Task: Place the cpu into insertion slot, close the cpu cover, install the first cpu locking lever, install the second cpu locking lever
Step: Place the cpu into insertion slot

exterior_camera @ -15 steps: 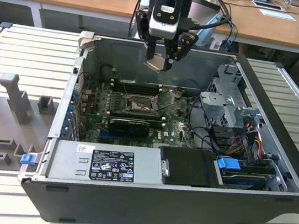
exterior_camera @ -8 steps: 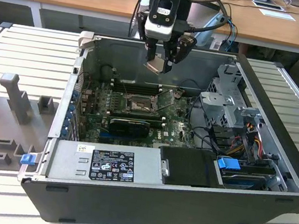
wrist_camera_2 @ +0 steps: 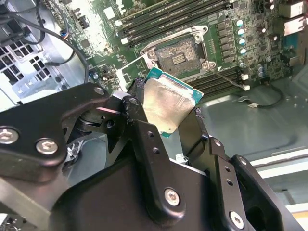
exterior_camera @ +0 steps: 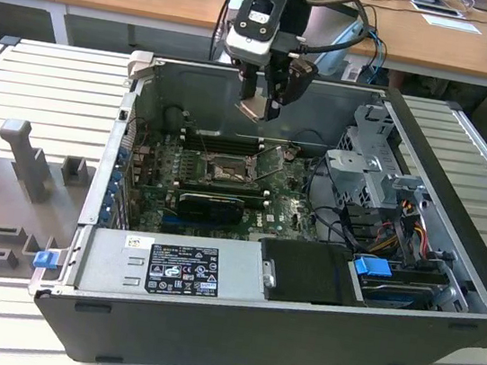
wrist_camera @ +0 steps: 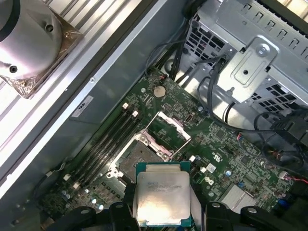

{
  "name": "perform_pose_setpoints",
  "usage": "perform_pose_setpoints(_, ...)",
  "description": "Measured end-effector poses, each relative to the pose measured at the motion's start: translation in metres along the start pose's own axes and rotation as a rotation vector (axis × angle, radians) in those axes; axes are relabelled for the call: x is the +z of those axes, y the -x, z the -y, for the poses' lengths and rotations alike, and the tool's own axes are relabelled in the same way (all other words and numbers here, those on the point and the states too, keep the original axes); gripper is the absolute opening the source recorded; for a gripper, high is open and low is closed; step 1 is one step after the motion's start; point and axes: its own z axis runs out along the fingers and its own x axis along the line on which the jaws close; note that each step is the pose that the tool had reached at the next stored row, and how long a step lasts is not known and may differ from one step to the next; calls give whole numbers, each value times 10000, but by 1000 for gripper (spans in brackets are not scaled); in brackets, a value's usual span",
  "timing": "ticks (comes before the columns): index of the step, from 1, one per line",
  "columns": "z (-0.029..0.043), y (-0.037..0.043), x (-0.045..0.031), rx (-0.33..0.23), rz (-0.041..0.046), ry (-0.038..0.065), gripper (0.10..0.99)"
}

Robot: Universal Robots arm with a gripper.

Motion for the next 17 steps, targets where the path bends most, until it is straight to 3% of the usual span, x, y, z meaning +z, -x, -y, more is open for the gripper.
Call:
perform_pose_setpoints(11, 1, 0, 8, 914, 81, 18, 529)
perform_pose_setpoints(17, 1, 0, 12, 1837, 163, 36, 529)
